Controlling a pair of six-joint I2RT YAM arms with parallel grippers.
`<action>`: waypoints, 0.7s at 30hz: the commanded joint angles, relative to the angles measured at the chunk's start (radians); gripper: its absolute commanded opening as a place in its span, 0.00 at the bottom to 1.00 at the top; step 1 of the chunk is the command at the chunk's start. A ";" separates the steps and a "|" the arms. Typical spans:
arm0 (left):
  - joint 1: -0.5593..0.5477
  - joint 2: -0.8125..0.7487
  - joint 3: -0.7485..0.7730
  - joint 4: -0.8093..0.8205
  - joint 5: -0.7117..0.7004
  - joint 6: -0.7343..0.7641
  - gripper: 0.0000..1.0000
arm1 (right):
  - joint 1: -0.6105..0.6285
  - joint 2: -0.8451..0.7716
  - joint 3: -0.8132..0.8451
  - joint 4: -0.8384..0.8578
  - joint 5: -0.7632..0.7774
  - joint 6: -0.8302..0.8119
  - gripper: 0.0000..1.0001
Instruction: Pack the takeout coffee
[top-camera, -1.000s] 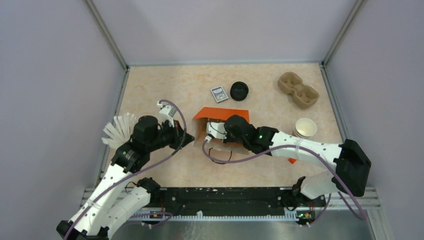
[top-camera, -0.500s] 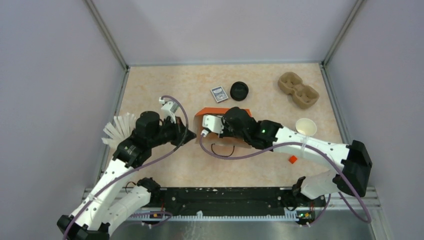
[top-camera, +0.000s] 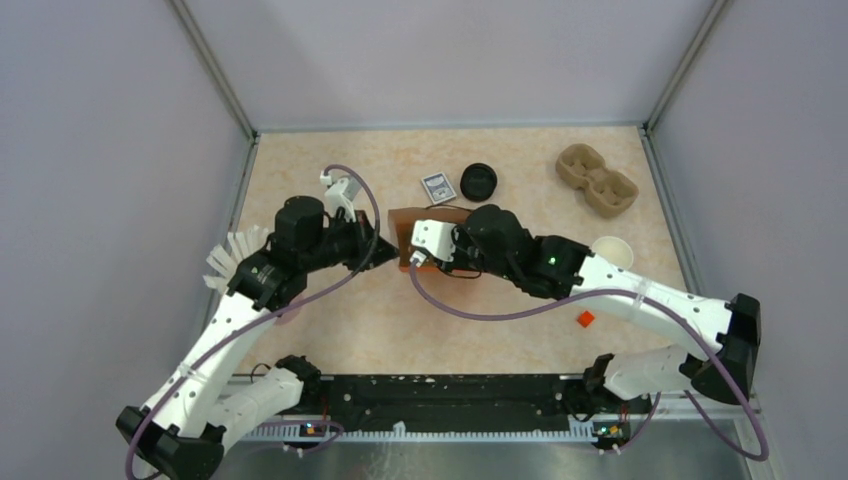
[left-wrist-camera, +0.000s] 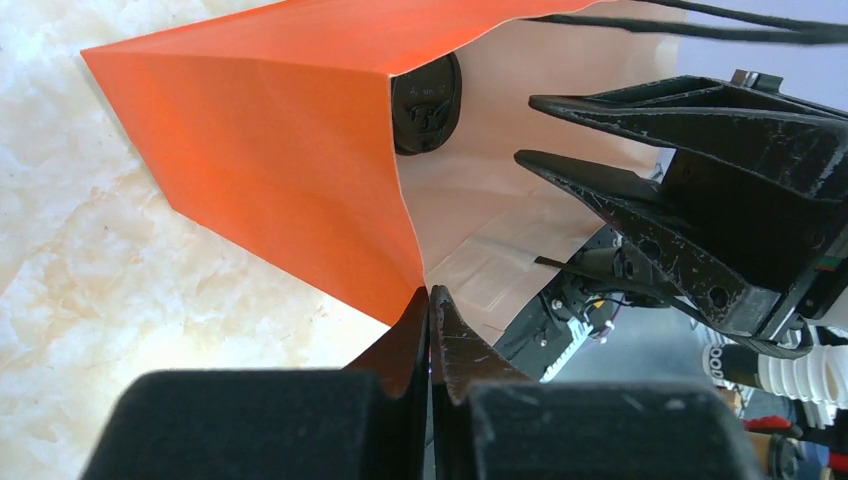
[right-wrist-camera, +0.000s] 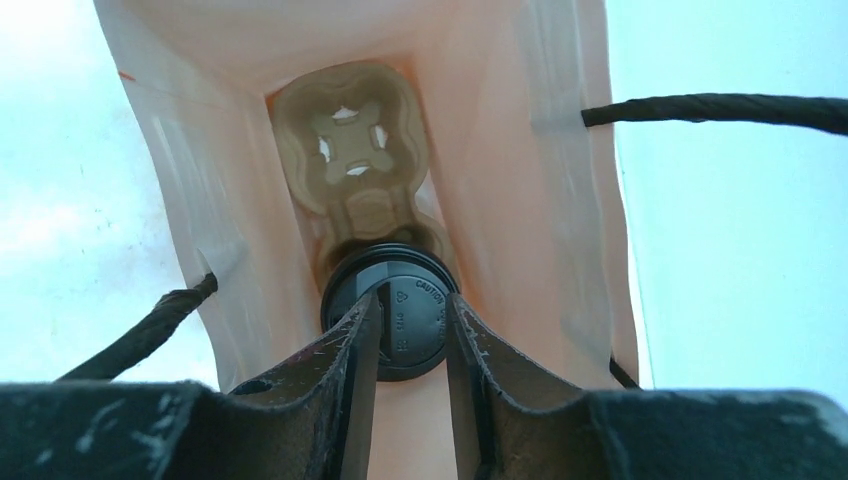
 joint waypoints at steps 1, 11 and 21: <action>0.000 0.017 0.068 -0.006 0.004 -0.049 0.00 | 0.005 -0.052 0.052 0.104 0.069 0.074 0.30; 0.000 0.050 0.108 -0.072 -0.060 -0.096 0.00 | -0.029 -0.007 0.155 0.091 0.022 0.193 0.35; 0.000 0.113 0.185 -0.138 -0.103 -0.129 0.03 | -0.055 0.024 0.255 0.045 0.017 0.292 0.35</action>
